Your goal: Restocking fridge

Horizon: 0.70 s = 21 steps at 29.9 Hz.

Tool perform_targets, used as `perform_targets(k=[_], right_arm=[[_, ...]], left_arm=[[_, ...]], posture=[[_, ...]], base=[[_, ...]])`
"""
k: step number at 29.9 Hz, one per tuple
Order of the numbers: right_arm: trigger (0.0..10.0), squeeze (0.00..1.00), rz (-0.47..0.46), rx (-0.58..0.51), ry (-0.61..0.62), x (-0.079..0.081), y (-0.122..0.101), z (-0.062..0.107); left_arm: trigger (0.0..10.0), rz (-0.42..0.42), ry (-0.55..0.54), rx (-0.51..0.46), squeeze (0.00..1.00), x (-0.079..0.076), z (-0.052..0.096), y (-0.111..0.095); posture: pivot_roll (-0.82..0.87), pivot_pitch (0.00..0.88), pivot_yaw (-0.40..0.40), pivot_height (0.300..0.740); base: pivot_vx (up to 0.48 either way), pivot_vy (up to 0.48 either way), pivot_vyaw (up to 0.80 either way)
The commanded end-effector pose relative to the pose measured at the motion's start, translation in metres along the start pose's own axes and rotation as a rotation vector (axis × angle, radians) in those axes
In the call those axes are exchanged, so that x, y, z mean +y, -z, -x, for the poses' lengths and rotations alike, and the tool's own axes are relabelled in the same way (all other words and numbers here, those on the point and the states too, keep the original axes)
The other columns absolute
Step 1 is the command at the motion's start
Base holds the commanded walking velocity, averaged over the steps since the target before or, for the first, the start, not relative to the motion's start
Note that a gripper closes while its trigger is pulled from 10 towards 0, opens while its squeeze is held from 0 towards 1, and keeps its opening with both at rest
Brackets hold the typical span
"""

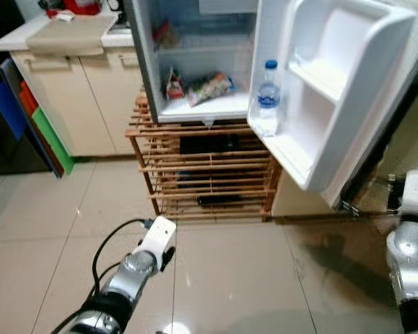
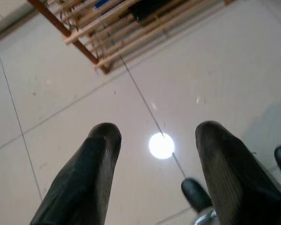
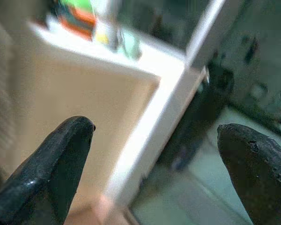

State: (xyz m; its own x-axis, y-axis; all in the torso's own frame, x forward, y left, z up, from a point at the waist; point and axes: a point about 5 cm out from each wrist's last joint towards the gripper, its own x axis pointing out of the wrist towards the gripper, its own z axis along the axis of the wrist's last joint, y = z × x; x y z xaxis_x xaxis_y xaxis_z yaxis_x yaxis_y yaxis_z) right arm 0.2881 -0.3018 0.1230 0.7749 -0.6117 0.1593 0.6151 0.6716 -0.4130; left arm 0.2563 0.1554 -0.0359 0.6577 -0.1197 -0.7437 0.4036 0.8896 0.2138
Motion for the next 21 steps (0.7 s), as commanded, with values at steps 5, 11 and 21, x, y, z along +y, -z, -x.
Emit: perform_targets(k=[5,11,21], right_arm=[[10.0,0.0,-0.031,-0.046,0.038,0.008,-0.024,-0.019],[10.0,0.0,-0.217,-0.118,-0.188,0.043,-0.06,-0.012],[10.0,0.0,-0.431,-0.334,-0.819,0.121,-0.142,0.052]], left_arm=[[10.0,-0.045,0.016,0.002,0.0,-0.004,-0.003,0.0],[10.0,-0.017,0.015,0.014,0.0,-0.004,-0.004,0.002],[10.0,-0.061,0.107,0.242,0.0,-0.009,0.003,0.052]], posture=[[-0.16,0.0,0.042,0.74],[-0.17,0.0,0.046,0.74],[-0.27,0.0,0.154,0.74]], base=[[0.0,0.0,0.0],[0.0,0.0,0.0],[0.0,0.0,0.0]])
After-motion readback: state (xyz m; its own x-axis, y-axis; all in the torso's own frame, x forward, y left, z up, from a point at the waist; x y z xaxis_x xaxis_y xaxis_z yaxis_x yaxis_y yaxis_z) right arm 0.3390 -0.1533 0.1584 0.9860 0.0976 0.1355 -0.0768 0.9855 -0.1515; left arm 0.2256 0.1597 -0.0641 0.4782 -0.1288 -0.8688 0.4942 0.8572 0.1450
